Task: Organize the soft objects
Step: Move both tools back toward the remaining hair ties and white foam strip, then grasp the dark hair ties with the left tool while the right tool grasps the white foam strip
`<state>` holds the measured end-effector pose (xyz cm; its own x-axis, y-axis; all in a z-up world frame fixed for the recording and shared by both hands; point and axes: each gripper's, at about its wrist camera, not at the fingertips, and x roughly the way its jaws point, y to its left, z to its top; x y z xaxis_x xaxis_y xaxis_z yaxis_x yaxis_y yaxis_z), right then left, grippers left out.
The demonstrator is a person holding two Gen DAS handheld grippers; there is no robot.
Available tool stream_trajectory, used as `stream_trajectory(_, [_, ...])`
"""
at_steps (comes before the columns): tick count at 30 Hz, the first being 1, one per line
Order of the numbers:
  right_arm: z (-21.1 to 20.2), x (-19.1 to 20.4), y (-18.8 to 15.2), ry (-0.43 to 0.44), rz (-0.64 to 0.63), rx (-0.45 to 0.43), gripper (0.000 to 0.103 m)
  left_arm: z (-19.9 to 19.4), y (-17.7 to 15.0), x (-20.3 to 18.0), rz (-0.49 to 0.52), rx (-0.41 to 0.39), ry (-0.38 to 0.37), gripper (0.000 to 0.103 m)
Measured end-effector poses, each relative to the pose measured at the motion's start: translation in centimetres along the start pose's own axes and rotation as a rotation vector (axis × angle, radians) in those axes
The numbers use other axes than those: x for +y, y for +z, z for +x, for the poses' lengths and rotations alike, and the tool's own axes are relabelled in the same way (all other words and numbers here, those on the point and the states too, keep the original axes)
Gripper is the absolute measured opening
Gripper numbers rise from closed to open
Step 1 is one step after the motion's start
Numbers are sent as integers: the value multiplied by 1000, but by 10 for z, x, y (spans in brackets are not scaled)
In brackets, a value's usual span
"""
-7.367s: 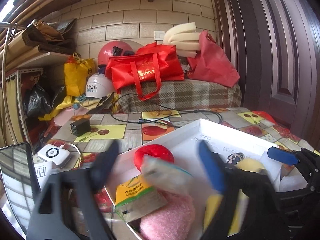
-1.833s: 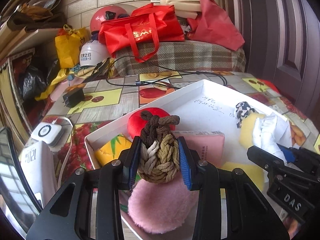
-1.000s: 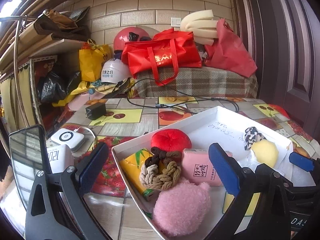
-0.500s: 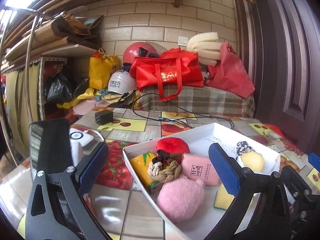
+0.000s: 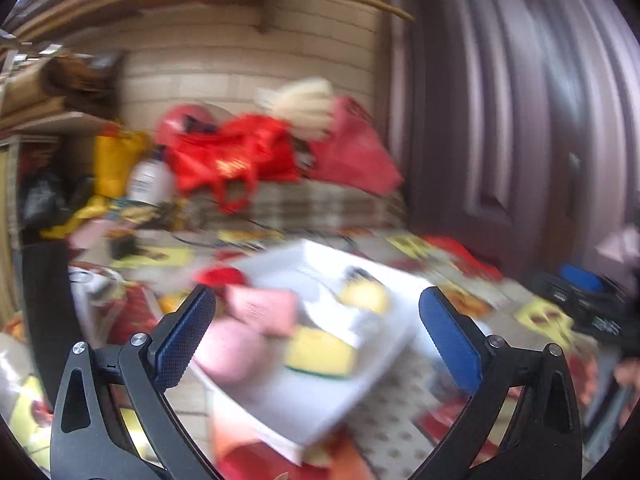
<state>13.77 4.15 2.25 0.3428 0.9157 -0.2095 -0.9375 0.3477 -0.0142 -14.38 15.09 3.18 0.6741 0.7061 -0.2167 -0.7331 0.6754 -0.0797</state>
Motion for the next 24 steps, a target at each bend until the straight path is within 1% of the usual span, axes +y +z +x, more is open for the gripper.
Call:
stream_trajectory(2, [14,-16,-9,7,-34,75,103,14,-5,-21,51,124,-110,102])
stream_trajectory(3, [22,-22,-13,25,-34,127,103,21,-7,-30,59,182,-166,102])
stream_trajectory(4, [26,-28,-14,69,-10,178,103,28,-11,-37,57,249,-211,102])
stream_trajectory(5, [28,-29,-14,100,6,192,103,36,-15,-44,56,315,-230,102])
stream_trajectory(7, [33,-22,-15,129,-16,219,102,48,-23,-55,61,426,-229,102])
stream_trajectory(8, [41,-14,-16,154,-39,250,102,55,-27,-60,70,471,-218,102])
stream_trajectory(10, [56,1,-19,178,-79,300,97,62,-33,-69,99,527,-175,102])
stream_trajectory(12, [71,10,-19,206,-97,334,79,66,-36,-73,111,548,-157,102])
stream_trajectory(14, [84,19,-20,226,-107,366,71,68,-38,-76,123,551,-153,102])
stream_trajectory(16, [100,31,-23,237,-135,425,63,71,-40,-80,142,562,-152,102])
stream_trajectory(17, [104,33,-26,242,-152,459,49,71,-41,-83,151,567,-154,102])
stream_trajectory(18, [110,38,-30,253,-171,499,32,74,-42,-83,156,571,-158,102])
stream_trajectory(19, [110,38,-31,260,-176,507,31,76,-43,-87,162,573,-164,102])
stream_trajectory(20, [107,36,-31,259,-166,495,19,75,-43,-89,166,573,-171,97])
stream_trajectory(21, [103,29,-30,248,-138,485,19,78,-43,-91,170,573,-177,88])
stream_trajectory(22, [100,22,-31,237,-110,484,19,82,-42,-93,176,575,-179,83])
stream_trajectory(23, [97,12,-32,223,-72,489,19,86,-42,-98,183,580,-181,75])
stream_trajectory(24, [93,1,-33,198,-42,492,19,91,-42,-101,190,587,-178,73])
